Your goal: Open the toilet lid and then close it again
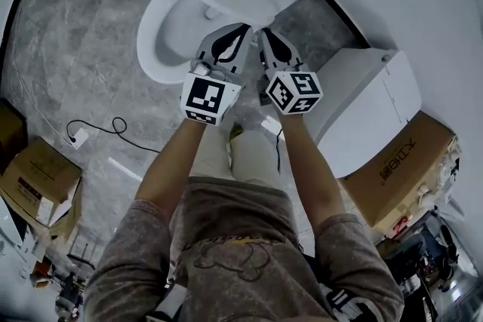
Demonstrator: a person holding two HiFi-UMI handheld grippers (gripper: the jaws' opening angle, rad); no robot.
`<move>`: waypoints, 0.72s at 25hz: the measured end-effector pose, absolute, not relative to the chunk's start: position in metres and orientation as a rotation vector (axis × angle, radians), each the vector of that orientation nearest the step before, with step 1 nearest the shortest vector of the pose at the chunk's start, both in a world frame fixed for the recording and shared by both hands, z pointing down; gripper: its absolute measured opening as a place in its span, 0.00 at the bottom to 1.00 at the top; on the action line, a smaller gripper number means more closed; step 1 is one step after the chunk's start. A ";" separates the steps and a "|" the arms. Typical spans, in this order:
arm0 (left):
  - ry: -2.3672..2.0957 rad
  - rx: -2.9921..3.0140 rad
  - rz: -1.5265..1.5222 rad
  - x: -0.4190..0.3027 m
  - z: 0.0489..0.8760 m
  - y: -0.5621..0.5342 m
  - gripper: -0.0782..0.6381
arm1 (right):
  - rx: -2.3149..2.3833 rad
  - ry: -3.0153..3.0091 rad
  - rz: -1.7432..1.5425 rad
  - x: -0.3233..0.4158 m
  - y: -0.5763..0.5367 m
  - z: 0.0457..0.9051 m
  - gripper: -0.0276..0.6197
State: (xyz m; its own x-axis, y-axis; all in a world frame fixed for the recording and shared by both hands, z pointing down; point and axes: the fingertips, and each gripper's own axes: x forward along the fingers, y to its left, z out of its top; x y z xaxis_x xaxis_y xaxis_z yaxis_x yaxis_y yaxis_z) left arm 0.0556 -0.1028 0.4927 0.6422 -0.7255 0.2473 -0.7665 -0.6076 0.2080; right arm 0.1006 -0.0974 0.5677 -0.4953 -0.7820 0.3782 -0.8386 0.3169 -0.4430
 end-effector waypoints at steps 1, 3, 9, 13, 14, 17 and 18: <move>-1.180 2.579 0.197 0.062 0.490 -0.110 0.12 | 1.544 -2.465 0.918 0.105 -0.103 0.564 0.09; -1.151 2.592 0.201 0.074 0.486 -0.125 0.12 | 1.575 -2.457 0.919 0.113 -0.115 0.559 0.09; -1.100 2.616 0.260 0.107 0.479 -0.156 0.12 | 1.614 -2.454 0.954 0.139 -0.141 0.549 0.09; -1.085 2.599 0.329 0.124 0.479 -0.172 0.12 | 1.609 -2.449 0.982 0.154 -0.153 0.548 0.09; -1.088 2.592 0.340 0.128 0.479 -0.177 0.12 | 1.616 -2.450 0.986 0.159 -0.157 0.546 0.09; -1.096 2.578 0.366 0.137 0.479 -0.186 0.12 | 1.664 -2.448 1.011 0.179 -0.171 0.541 0.09; -1.096 2.574 0.373 0.140 0.479 -0.188 0.12 | 1.675 -2.449 1.016 0.185 -0.177 0.539 0.09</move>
State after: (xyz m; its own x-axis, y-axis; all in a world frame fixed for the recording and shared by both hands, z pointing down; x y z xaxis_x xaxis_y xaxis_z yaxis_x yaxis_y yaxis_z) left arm 0.1398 -0.1884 0.4790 0.6722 -0.6488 0.3567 -0.7316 -0.6558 0.1860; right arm 0.1847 -0.1765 0.5393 -0.4291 -0.8325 0.3505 -0.8360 0.2192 -0.5030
